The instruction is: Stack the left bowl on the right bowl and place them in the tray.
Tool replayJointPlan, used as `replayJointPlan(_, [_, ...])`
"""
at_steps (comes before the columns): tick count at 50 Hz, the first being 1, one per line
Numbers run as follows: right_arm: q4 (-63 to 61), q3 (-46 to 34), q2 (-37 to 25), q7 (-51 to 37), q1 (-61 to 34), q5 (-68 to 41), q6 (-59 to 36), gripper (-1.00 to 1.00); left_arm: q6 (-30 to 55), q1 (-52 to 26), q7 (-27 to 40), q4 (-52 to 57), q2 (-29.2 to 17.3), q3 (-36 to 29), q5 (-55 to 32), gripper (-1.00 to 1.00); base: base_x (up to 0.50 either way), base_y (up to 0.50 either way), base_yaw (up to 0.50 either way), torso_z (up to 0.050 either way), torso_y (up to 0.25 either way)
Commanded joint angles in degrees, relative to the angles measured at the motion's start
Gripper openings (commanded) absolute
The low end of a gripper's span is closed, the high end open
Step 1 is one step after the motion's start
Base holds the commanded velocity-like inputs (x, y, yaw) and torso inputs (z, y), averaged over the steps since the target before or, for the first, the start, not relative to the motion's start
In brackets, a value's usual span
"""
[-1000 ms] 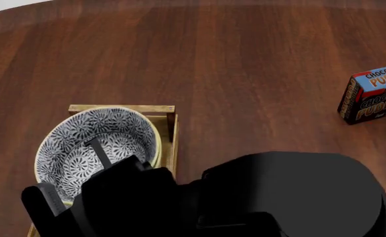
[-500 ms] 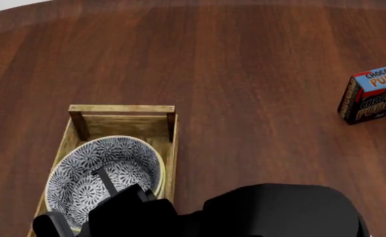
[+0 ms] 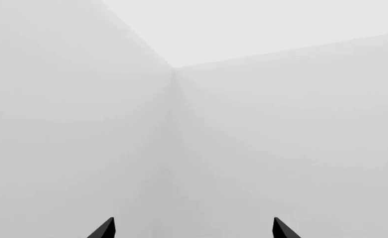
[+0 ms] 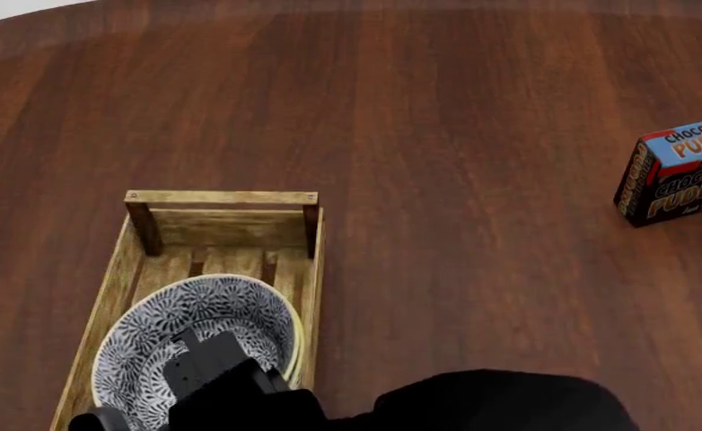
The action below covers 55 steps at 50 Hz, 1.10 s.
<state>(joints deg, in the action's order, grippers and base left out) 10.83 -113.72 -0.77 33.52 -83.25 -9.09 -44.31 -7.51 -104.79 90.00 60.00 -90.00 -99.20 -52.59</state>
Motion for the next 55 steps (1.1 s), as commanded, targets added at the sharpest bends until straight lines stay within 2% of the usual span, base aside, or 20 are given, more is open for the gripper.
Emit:
replayJointPlan(1, [1.8, 1.3, 0.3, 1.4, 2.6, 3.6, 1.0, 1.00, 0.3, 0.1, 0.0, 0.0, 0.0, 0.7, -0.6, 1.00, 0.00, 0.00, 0.00, 0.000, 0.000])
replayJointPlan(18, [1.5, 3.5, -0.2, 3.8, 4.2, 7.5, 1.2, 1.00, 0.9, 0.1, 0.0, 0.0, 0.0, 1.9, -1.8, 1.00, 0.00, 0.00, 0.00, 0.000, 0.000])
replayJointPlan(30, [-8.7, 5.2, -2.5, 5.7, 1.1, 7.4, -5.0, 1.00, 0.1, 0.8, 0.0, 0.0, 0.0, 2.0, -1.2, 1.00, 0.00, 0.00, 0.00, 0.000, 0.000])
replayJointPlan(55, [-17.9, 8.7, -5.1, 7.0, -2.5, 6.9, -11.0, 1.00, -0.9, 2.2, 0.0, 0.0, 0.0, 2.3, 0.3, 1.00, 0.00, 0.00, 0.00, 0.000, 0.000])
